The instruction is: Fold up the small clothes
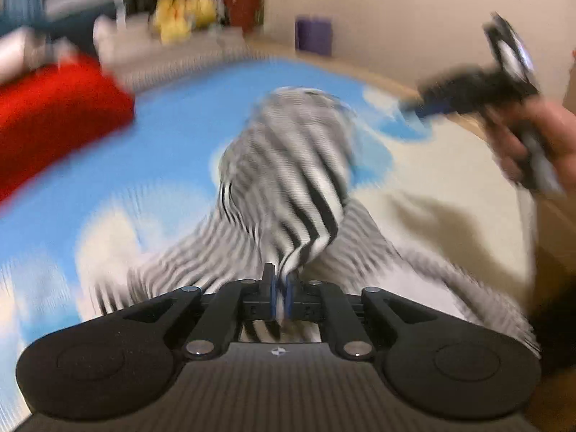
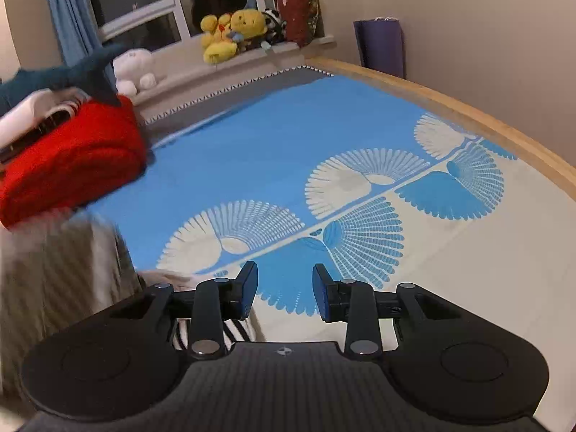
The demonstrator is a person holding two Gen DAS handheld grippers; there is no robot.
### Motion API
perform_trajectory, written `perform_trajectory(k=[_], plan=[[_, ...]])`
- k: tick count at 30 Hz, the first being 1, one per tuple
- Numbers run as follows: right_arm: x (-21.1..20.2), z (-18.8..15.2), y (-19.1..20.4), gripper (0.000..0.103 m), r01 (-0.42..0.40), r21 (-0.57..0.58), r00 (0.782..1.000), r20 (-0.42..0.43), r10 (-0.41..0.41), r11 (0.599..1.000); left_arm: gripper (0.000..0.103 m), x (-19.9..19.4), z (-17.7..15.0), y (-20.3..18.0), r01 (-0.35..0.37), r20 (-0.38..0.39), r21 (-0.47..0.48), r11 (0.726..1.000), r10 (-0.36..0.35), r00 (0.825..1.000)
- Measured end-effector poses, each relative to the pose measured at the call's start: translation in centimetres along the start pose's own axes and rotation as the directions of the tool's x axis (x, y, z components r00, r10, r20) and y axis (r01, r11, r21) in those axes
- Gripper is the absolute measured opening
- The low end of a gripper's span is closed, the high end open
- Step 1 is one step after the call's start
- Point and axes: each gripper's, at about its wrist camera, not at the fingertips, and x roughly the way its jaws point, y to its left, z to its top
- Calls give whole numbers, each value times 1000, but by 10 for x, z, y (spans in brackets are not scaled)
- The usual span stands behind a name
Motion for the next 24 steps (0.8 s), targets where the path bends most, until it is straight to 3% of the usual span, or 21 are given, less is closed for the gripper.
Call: perform_trajectory(k=[2,3,5,7,9,10,11,14,16,18,19,20,21,22,24], plan=[[-4,-2,-2,35,-24,19,1000,-2,24,1000,13,-25,-26,15,-18,18,-175,984,22,1000],[-6,-4,-2,35,-47,22,999,-4,47,999,15,-31,-31,28,-30,24,-286,958,39,999],[-6,-11,2,36,-98,25,995,-30,99,995,17,-37,-45,59,-41,27,-552,833,67,997],[-2,-20,9,36,-163,42,983,-74,166,986,24,-26,-50,84,-22,35,-692,722,64,997],[8,-31,19,36,-224,63,962,-147,232,972,34,-3,-56,94,-56,-34,-754,655,47,998],[16,-39,25,38,-256,70,944,-198,265,964,43,14,-59,98,-88,-90,-783,615,28,996],[28,-49,34,41,-288,74,917,-267,297,955,47,28,-63,103,-105,-127,-807,581,3,992],[58,-78,52,42,-266,74,870,-412,272,961,52,67,-84,113,-152,-218,-852,502,-76,973],[78,-96,60,42,-223,53,849,-480,220,973,53,88,-95,116,-214,-285,-853,475,-82,955],[95,-111,68,42,-192,34,835,-520,181,981,47,90,-109,110,-225,-293,-867,445,-89,952],[99,-116,72,42,-187,24,830,-531,171,982,18,92,-109,111,-212,-282,-869,448,-94,955],[104,-119,75,30,-188,15,826,-538,166,982,2,90,-105,112,-207,-273,-862,463,-80,959],[105,-121,78,16,-185,14,831,-532,164,983,1,82,-98,113,-217,-263,-851,477,-31,964],[103,-117,79,1,-186,31,837,-518,174,982,1,67,-85,114,-206,-216,-834,512,41,976],[86,-99,75,1,-234,119,857,-444,263,965,1,33,-61,112,-155,-86,-789,594,144,986]])
